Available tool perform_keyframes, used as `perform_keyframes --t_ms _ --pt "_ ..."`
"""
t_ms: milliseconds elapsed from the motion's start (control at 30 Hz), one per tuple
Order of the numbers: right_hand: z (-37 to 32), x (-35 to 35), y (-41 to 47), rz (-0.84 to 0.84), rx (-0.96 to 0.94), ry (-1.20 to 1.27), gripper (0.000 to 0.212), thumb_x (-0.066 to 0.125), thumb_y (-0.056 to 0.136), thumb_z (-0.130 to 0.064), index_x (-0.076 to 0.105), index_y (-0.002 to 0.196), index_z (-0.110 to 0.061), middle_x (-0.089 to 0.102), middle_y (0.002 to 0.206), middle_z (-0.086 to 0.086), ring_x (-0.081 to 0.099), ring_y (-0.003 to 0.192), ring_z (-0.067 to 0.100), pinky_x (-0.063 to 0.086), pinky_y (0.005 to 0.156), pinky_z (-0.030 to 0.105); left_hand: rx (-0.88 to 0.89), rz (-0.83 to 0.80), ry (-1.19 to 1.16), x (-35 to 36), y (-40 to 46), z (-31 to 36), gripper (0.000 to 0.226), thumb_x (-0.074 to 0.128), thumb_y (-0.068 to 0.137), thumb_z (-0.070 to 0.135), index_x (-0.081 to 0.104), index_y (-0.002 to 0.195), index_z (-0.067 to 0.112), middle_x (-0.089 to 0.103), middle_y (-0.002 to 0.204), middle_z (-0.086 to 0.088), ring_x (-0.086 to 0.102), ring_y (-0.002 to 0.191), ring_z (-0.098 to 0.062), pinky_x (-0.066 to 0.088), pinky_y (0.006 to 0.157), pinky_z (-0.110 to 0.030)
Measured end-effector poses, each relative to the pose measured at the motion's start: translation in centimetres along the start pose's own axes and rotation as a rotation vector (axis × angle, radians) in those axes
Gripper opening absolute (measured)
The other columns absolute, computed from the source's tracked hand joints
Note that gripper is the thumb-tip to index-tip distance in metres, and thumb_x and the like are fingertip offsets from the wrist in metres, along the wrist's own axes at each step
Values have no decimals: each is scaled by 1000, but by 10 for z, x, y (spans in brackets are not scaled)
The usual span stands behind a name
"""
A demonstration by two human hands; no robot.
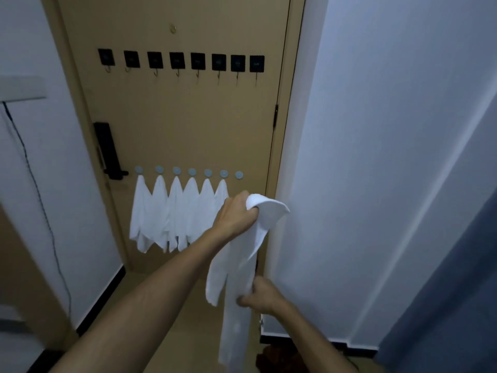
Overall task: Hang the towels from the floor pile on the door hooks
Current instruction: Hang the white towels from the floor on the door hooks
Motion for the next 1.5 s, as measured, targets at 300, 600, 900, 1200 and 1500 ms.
perform_keyframes --t_ms 300,600,900,1200,1500 --pt "-56 -29 26 294 -177 239 20 51 89 -13 64 104 -9 69 99 10 65 91 25 54 75 37 81 79 603 -38 3 -67 68 60 79 10 30 140 20 35 141 -9 38 126 -28 39 100 -39" --pt "-75 -46 33 305 -193 377 8 55 92 -18 56 98 -12 59 93 3 55 86 17 44 73 27 223 -361 327 27 -7 -81 18 50 91 10 55 108 9 62 110 -13 58 95 -28 49 80 -38" --pt "-58 -57 31 351 -130 460 17 47 96 -15 60 103 -7 60 90 -2 54 79 5 44 64 10 314 -398 270 50 -7 -71 14 56 91 16 53 104 12 54 108 -9 53 94 -23 46 79 -30" --pt "-69 -63 33 482 -181 88 28 56 85 -29 55 113 -25 52 108 -4 51 103 10 47 89 28 249 -314 188 40 4 -71 11 45 96 13 52 103 9 63 103 -12 56 85 -23 47 74 -31" --pt "-78 -54 37 544 -92 -239 16 43 88 -8 58 93 -8 61 96 11 56 84 25 38 63 28 91 -197 219 16 16 -85 27 33 99 20 56 99 7 64 99 -13 60 84 -26 52 80 -39"
Point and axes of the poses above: each hand's wrist, its own y-axis towards the middle knuckle, its own x-axis out of the palm, z = x × y, the point moved 9 cm from there along y, towards the middle knuckle
